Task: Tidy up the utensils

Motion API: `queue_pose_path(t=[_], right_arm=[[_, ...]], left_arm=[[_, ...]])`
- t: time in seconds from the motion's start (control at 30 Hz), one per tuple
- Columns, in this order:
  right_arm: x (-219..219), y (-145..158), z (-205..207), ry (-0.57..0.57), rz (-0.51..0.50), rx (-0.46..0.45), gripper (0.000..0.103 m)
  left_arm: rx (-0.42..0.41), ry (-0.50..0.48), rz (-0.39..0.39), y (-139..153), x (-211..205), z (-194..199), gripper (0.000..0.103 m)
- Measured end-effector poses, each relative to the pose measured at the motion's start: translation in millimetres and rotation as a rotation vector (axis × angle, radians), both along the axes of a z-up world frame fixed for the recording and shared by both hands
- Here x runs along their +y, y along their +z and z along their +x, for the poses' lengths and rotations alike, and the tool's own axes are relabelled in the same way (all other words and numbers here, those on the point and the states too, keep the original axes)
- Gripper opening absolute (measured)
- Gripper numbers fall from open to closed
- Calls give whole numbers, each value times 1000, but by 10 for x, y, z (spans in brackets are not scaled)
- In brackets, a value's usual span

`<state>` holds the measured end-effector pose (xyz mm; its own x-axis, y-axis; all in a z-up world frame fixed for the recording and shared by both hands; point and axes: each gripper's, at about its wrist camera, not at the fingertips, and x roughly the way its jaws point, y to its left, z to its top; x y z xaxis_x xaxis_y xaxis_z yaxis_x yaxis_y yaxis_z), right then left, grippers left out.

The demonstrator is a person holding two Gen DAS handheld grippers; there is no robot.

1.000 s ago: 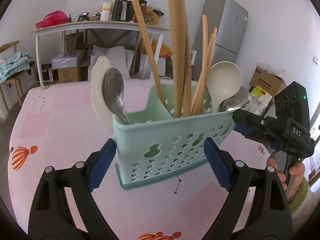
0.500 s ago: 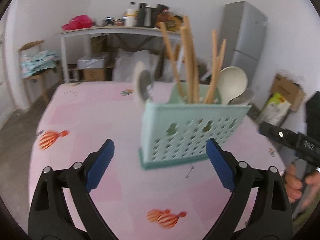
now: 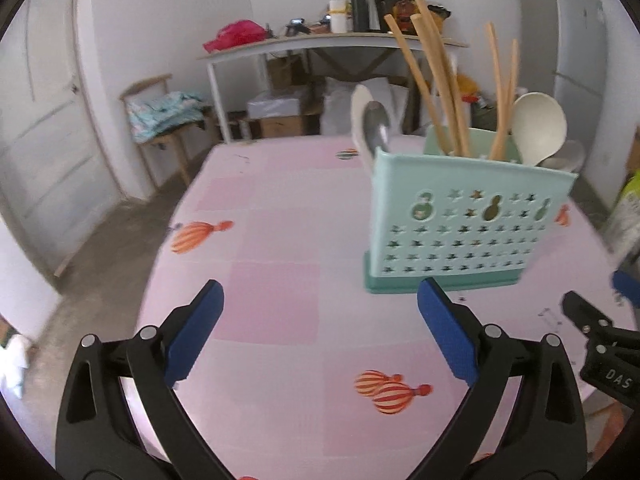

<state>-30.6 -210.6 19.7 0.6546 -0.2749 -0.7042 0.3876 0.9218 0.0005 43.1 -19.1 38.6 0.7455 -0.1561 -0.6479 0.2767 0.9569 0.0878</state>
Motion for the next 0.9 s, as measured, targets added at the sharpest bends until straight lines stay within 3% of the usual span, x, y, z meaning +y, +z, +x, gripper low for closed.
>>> queue_pose_path(t=[0.13,0.47,0.9], right_arm=[[-19,20,10,-24,-17,7,93],[-56,33,15,-49,-58,21,93],[-94,69,23,-60,-65,22,93]], left_arm=[[-47,46,42,54,1,-64,94],[-15,150,88,96,52,-37,94],[-12,183,107,155,132,41,94]])
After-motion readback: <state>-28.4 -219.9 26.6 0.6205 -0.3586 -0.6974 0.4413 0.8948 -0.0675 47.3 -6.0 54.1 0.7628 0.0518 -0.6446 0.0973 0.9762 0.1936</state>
